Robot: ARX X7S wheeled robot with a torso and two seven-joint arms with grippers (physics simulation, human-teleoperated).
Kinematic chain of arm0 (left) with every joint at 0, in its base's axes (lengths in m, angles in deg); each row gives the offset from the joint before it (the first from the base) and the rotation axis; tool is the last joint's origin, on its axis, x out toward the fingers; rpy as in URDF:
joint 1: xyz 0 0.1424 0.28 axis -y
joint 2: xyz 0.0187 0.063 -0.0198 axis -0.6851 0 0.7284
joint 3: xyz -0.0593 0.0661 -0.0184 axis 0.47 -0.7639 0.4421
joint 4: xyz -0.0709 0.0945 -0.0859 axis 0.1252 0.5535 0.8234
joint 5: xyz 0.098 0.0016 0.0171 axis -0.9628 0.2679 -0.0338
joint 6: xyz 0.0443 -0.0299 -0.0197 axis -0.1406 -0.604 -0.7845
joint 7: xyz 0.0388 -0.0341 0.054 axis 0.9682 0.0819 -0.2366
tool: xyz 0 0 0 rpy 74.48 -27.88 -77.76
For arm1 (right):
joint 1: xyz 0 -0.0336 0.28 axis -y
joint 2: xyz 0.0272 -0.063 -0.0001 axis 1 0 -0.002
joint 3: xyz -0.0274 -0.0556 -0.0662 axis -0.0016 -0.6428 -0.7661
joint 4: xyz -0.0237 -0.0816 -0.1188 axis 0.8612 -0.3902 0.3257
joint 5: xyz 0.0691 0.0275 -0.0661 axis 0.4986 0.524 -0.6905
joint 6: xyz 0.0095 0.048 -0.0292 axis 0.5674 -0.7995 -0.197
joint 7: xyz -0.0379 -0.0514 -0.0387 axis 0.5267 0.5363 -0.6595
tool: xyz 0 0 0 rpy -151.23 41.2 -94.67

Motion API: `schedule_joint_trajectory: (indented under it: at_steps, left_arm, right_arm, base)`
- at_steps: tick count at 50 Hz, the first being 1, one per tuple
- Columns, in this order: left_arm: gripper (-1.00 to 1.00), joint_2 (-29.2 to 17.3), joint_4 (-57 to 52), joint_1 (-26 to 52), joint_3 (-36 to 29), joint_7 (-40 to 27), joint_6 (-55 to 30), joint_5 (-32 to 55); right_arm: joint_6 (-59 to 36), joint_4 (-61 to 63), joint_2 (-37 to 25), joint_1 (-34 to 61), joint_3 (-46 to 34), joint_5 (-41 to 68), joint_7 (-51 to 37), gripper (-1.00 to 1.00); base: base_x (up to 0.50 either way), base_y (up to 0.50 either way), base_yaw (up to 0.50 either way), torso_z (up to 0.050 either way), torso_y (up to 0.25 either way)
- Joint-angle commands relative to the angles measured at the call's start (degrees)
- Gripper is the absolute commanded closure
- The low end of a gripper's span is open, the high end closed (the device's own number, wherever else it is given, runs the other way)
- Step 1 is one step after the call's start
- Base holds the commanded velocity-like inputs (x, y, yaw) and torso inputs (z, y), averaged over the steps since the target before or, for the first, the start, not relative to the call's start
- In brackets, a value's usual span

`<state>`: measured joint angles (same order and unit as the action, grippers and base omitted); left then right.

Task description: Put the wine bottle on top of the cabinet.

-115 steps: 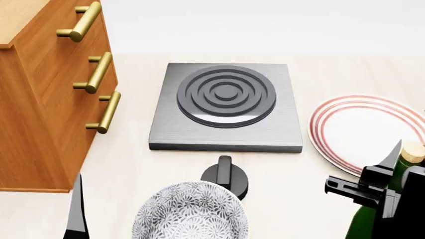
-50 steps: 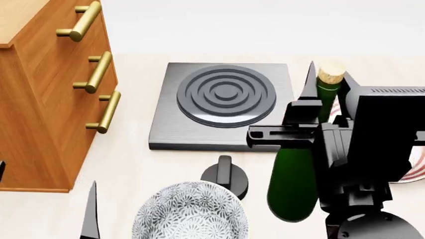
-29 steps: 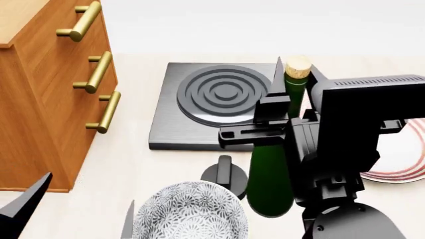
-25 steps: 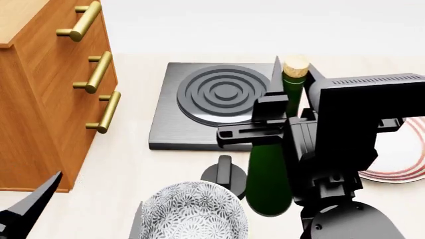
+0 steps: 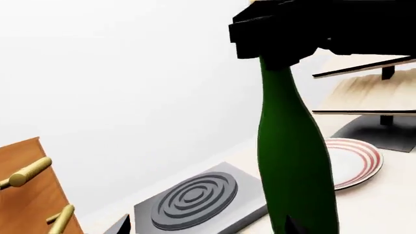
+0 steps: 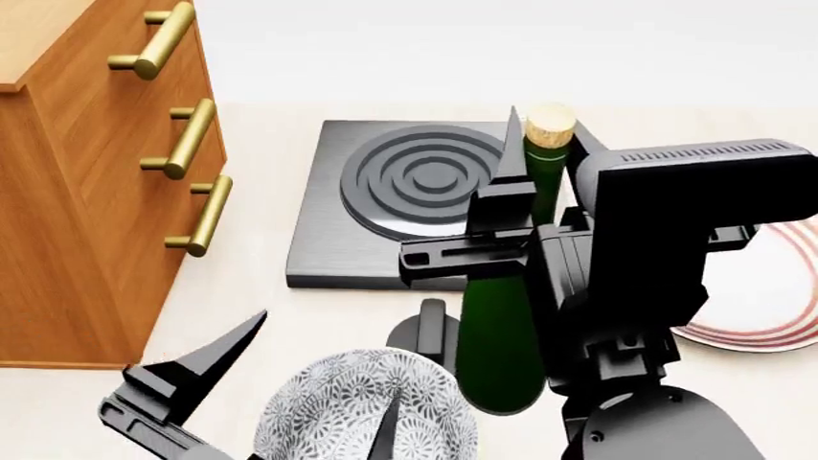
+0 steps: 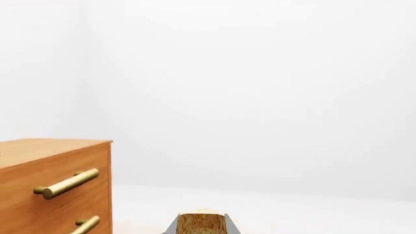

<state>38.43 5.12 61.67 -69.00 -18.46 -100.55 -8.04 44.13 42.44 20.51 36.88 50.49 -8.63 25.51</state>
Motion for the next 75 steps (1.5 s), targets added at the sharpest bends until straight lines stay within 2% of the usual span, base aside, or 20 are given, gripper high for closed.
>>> schedule_joint_trajectory:
  at_steps: [1, 21, 25, 38, 54, 75]
  left_arm:
    - [-1.00, 3.32, 6.56, 3.47, -0.93, 4.42, 4.35, 2.93]
    - [-1.00, 6.49, 18.92, 7.23, -0.89, 6.17, 11.75, 7.86]
    - [-1.00, 7.61, 22.22, 7.44, 0.19, 6.55, 16.73, 9.97]
    - [-1.00, 9.48, 30.96, 10.34, 1.87, 7.34, 24.41, 14.80]
    - [-1.00, 10.32, 40.60, 14.00, -2.67, 6.28, 29.44, 17.13]
    - [-1.00, 10.03, 44.63, 18.49, -7.38, 3.41, 31.13, 21.62]
  right_arm:
    - [-0.41, 1.19, 0.96, 1.14, 1.05, -1.25, 1.19, 1.00]
    - [-0.79, 1.28, 1.37, 2.54, 0.16, -0.29, 0.93, 1.00]
    - [-1.13, 1.75, 1.22, 2.44, -0.26, -0.18, 0.78, 1.00]
    - [-0.82, 1.59, 1.14, 2.46, -0.80, 0.00, 0.73, 1.00]
    - [-2.06, 3.07, 0.78, 3.37, -0.31, 1.60, -0.06, 1.00]
    - [-1.41, 3.27, 0.21, 2.70, -0.51, 2.11, -0.11, 1.00]
  base:
    - [0.00, 0.00, 0.00, 0.000, 0.000]
    - [0.00, 0.00, 0.00, 0.000, 0.001]
    - [0.00, 0.00, 0.00, 0.004, 0.000]
    - [0.00, 0.00, 0.00, 0.000, 0.001]
    - [0.00, 0.00, 0.00, 0.000, 0.001]
    - [0.00, 0.00, 0.00, 0.000, 0.000]
